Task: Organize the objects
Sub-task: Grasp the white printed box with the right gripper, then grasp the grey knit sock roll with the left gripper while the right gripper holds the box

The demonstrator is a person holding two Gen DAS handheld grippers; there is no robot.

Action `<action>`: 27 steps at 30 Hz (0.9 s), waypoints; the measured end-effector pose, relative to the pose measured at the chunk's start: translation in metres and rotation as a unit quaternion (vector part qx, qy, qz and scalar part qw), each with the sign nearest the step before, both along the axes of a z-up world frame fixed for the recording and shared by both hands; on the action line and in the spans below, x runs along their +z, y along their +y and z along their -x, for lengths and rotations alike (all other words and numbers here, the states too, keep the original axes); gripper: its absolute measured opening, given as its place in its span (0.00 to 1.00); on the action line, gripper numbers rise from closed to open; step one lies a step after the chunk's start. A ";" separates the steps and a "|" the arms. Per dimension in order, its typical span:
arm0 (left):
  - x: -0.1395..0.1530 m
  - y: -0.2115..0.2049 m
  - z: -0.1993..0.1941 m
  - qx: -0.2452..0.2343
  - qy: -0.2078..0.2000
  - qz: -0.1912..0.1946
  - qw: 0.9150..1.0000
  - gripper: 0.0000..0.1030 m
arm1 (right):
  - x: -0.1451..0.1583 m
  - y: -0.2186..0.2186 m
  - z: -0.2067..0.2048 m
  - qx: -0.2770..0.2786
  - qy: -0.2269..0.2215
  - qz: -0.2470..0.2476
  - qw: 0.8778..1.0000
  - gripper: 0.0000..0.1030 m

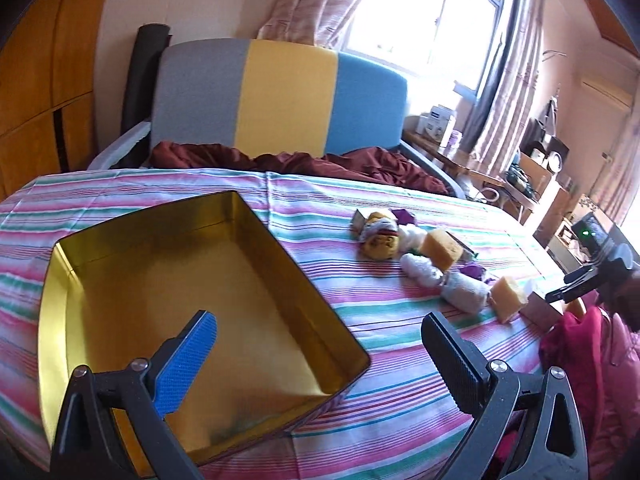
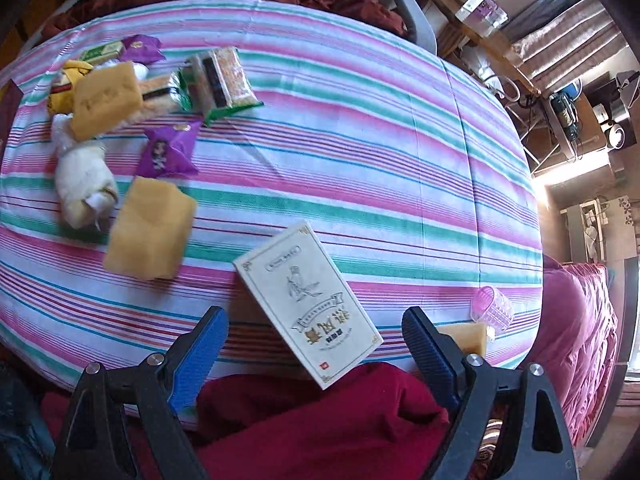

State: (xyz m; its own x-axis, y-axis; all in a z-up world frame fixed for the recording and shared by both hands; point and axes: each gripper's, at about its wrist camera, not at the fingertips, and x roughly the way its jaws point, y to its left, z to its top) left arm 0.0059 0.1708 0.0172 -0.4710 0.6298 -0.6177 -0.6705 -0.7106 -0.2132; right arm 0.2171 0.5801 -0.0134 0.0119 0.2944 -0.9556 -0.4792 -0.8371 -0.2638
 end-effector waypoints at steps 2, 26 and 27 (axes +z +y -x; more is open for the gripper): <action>-0.001 0.010 -0.003 -0.018 -0.003 0.000 1.000 1.00 | -0.005 0.005 0.001 0.001 -0.012 0.014 1.000 0.87; -0.030 0.155 -0.024 -0.136 -0.119 0.065 0.981 1.00 | -0.034 0.052 0.021 -0.165 0.122 0.064 0.977 0.50; -0.035 0.162 -0.023 -0.138 -0.131 0.065 0.980 1.00 | -0.034 0.054 0.019 -0.179 0.135 0.073 0.972 0.50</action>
State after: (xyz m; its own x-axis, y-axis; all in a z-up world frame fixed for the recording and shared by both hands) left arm 0.0287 0.3331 -0.0178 -0.1082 0.6189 -0.7780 -0.7751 -0.5426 -0.3239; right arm 0.1985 0.6344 -0.0478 -0.1676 0.1782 -0.9696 -0.7818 -0.6232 0.0206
